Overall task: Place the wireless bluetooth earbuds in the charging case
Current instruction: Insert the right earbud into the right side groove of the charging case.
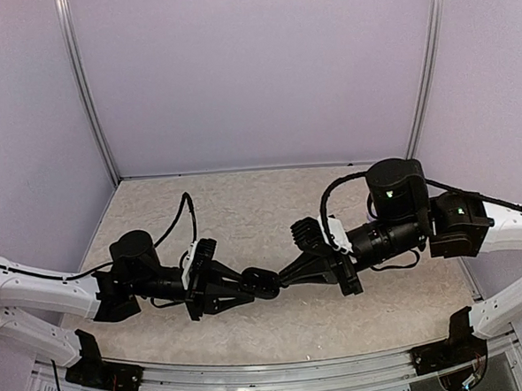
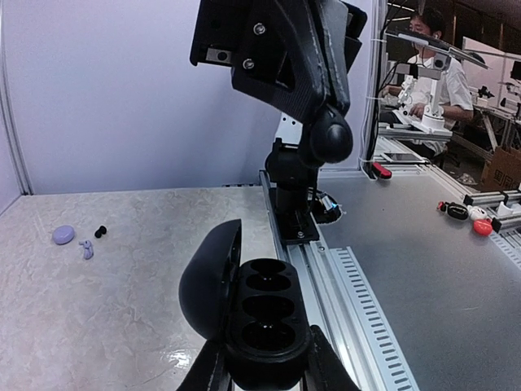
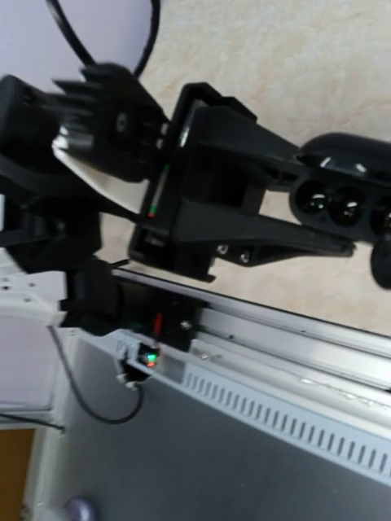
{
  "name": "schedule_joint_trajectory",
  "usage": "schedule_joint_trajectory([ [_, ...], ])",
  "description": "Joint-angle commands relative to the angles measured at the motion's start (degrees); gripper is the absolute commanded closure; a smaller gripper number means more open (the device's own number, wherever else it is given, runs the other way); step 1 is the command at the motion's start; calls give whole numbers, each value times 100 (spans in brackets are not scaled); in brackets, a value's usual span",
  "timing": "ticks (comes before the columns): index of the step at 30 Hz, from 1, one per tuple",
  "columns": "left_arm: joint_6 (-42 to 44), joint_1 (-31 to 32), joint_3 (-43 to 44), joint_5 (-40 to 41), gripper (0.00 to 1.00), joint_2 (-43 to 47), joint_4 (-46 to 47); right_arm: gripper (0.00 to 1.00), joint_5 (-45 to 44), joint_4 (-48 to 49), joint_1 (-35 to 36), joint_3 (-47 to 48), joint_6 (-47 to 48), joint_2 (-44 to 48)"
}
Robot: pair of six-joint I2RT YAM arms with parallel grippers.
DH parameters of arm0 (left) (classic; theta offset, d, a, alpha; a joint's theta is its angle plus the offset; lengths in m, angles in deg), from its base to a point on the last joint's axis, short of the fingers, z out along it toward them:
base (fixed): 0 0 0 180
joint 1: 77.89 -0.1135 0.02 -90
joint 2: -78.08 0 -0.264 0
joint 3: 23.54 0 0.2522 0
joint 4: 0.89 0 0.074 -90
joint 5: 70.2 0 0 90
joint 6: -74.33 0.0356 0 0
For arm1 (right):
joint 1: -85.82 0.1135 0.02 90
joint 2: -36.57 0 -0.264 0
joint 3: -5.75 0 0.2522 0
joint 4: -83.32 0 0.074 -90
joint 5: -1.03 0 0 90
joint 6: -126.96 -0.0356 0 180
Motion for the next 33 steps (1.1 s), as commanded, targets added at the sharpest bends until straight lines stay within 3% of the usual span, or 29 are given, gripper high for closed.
schedule_joint_trajectory([
  [1,-113,36,209,29,89,-145,189,100,-374,-230,132,289,221,-303],
  [11,-134,43,187,170,90,-152,399,100,-842,-255,141,289,-3,-490],
  [33,-104,78,211,96,90,-161,535,100,-1017,33,150,7,-46,-670],
])
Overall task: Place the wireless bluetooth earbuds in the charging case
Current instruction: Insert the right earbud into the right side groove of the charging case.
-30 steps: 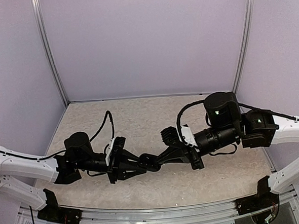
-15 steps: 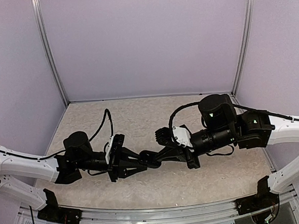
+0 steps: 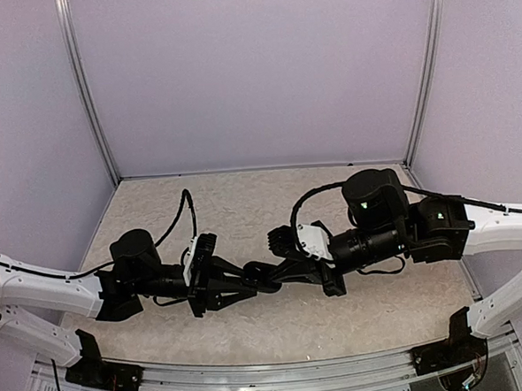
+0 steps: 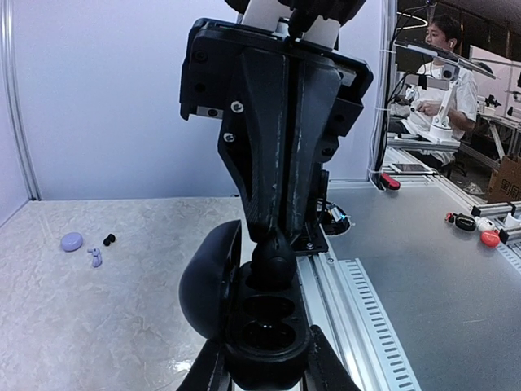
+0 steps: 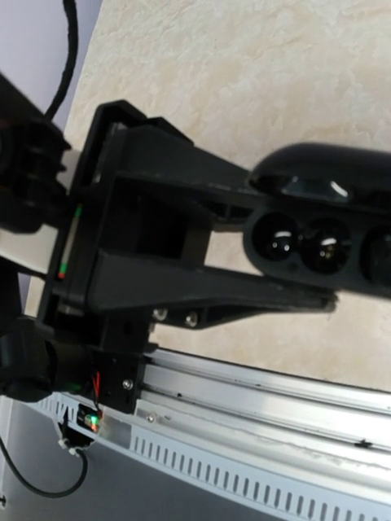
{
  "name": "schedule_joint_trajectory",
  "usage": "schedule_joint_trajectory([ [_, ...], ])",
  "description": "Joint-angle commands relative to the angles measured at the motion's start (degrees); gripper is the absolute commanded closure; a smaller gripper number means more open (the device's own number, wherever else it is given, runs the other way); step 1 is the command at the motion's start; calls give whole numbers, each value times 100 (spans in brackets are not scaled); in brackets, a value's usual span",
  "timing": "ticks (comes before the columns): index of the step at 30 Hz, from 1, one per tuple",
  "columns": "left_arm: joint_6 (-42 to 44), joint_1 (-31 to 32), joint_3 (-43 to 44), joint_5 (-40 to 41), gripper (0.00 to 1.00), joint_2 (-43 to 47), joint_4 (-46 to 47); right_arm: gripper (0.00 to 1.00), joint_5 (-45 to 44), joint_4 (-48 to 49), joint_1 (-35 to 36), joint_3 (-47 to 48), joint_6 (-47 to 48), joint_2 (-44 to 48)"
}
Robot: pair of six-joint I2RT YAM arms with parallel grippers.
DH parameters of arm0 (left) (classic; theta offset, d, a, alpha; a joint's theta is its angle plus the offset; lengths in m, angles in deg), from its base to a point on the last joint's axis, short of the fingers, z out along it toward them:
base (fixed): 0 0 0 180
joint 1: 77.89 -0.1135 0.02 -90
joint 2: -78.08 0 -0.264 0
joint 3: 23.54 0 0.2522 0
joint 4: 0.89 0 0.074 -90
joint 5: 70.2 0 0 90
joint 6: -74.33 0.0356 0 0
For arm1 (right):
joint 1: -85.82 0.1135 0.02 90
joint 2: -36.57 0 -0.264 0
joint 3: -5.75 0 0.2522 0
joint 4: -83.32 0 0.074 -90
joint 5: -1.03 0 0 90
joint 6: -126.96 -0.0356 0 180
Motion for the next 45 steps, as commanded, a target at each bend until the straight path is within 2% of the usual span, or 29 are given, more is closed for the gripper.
schedule_joint_trajectory([
  [1,31,69,154,-47,90,-6,236,100,-117,75,63,-69,-60,-116],
  [23,-21,-20,-45,160,91,166,558,99,26,-112,63,-134,-57,-292],
  [25,-21,-29,-55,173,91,199,575,97,11,-122,62,-146,-68,-307],
  [30,-23,-39,-86,193,91,217,602,82,-33,-129,63,-110,-102,-315],
  [37,-23,-35,-110,169,91,170,603,80,-82,-138,63,25,-113,-190],
  [42,-23,-38,-93,156,91,152,595,71,-87,-67,70,145,-106,-72],
  [45,-21,-35,-89,156,91,122,585,70,10,-24,63,180,-94,-1],
])
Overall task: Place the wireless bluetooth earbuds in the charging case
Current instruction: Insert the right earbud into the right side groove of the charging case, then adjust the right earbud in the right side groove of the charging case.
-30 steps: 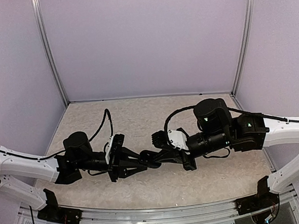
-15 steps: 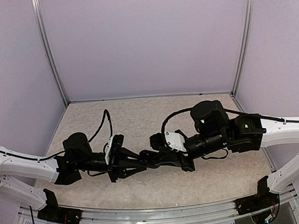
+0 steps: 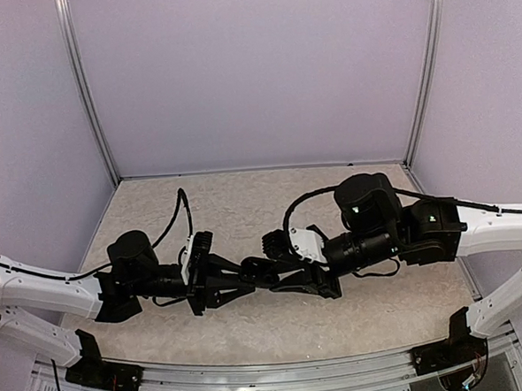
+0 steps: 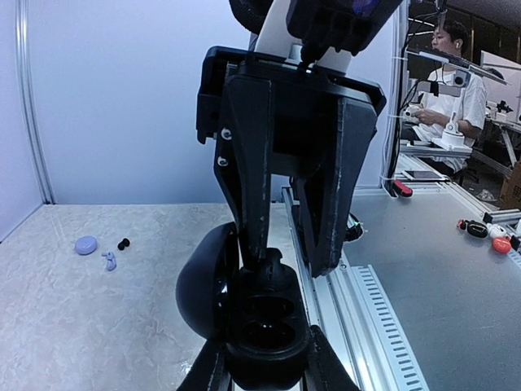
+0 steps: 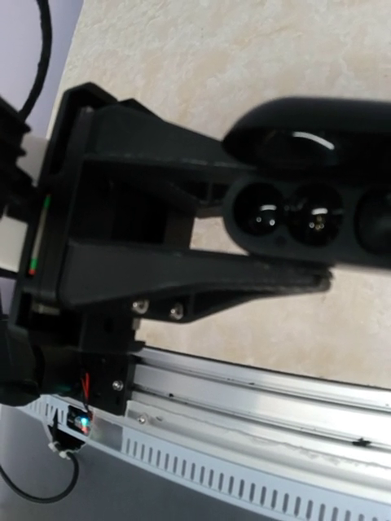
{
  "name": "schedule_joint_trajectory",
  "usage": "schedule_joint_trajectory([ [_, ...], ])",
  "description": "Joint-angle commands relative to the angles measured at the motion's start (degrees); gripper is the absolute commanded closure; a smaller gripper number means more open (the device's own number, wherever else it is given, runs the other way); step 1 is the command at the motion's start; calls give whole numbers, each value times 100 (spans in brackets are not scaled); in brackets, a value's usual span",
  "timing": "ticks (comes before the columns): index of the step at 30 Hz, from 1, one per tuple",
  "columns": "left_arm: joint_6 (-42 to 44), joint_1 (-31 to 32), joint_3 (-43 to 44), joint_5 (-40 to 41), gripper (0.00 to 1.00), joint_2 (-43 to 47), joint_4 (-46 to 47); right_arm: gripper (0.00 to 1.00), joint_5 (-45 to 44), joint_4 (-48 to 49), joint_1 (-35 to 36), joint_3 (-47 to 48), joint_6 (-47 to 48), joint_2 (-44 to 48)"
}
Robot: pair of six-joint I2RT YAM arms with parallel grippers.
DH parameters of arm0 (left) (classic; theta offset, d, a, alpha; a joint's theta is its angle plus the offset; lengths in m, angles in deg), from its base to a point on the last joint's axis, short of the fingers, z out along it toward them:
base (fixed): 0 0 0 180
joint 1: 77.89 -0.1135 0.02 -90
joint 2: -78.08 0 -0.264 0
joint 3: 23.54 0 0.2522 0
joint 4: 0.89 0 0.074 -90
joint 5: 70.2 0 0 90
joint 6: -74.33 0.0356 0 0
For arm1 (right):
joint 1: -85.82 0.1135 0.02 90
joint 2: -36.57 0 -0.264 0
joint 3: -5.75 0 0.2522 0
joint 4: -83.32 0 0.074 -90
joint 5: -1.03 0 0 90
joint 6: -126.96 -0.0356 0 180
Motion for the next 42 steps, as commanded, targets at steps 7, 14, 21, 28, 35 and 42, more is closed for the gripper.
schedule_joint_trajectory([
  [7,-5,-3,47,-32,91,29,382,70,37,-19,104,188,12,291],
  [14,-2,4,75,-26,91,-21,390,80,-81,60,104,172,-29,384],
  [21,-4,1,95,9,91,-30,389,88,-172,-57,111,181,-28,235],
  [28,-1,1,105,21,91,-22,371,90,-477,-60,113,173,-115,84],
  [35,-1,-3,75,62,91,-9,388,98,-446,-197,111,110,-196,-9],
  [42,-192,-77,50,58,91,-45,468,88,-28,-180,117,10,-142,175],
])
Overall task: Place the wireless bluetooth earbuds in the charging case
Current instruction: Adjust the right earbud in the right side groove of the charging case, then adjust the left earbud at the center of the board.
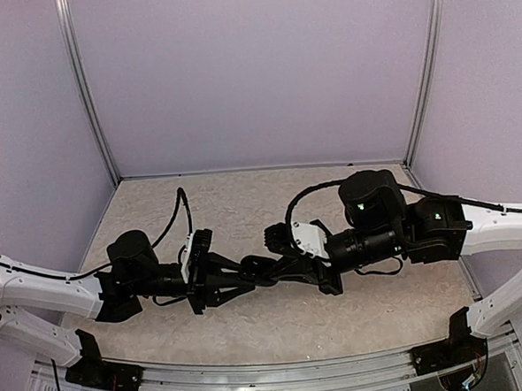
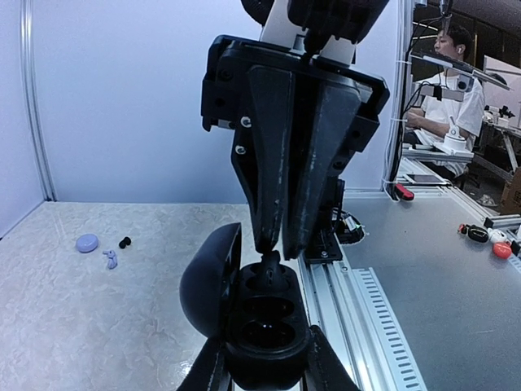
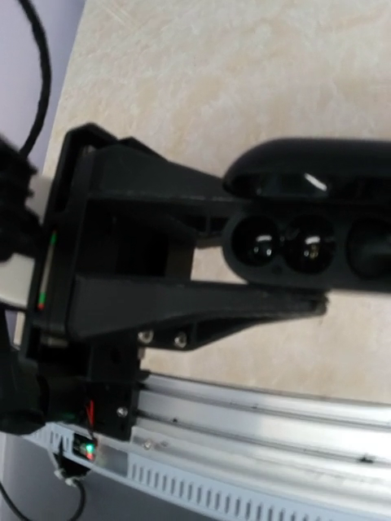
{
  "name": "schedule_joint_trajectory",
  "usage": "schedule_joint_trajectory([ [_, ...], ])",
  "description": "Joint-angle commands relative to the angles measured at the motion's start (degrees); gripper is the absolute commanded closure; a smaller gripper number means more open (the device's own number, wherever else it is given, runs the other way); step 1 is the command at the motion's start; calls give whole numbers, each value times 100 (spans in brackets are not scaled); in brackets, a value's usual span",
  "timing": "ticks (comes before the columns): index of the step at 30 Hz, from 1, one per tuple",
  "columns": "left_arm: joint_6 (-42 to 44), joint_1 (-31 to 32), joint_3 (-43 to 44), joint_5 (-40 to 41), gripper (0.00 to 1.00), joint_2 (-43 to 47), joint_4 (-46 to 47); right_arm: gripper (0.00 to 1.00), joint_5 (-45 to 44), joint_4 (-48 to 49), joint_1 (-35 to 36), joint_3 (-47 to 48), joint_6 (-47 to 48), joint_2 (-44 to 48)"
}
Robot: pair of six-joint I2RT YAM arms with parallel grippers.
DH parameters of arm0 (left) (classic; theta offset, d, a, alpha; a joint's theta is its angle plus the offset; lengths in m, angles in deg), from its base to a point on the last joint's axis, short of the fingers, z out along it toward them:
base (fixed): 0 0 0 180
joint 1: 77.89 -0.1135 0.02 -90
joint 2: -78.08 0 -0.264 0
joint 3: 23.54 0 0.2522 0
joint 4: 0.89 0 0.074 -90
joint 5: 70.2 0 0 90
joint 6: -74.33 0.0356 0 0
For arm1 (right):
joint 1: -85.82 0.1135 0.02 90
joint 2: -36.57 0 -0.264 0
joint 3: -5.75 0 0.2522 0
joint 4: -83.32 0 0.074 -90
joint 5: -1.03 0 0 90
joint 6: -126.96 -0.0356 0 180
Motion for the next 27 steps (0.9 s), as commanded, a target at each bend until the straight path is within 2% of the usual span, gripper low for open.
schedule_joint_trajectory([
  [1,-85,-53,40,-15,91,-30,389,84,365,-59,81,-73,-28,145],
  [7,-153,-155,-19,-40,91,-85,534,76,219,181,61,-123,-242,512],
  [10,-242,-243,-76,-69,91,-115,692,73,60,349,-264,-254,-626,703],
  [16,-408,-369,-135,-80,91,-206,935,67,152,771,-2070,-1070,-2042,1375],
  [20,-500,-414,-186,-131,91,-242,1124,63,56,535,-3480,-1571,-2951,1553],
  [23,-527,-432,-225,-159,91,-270,1184,65,208,494,-4531,-1931,-3217,1441],
  [27,-564,-454,-271,-177,91,-303,1315,69,617,1050,-5838,-2453,-3279,1094],
])
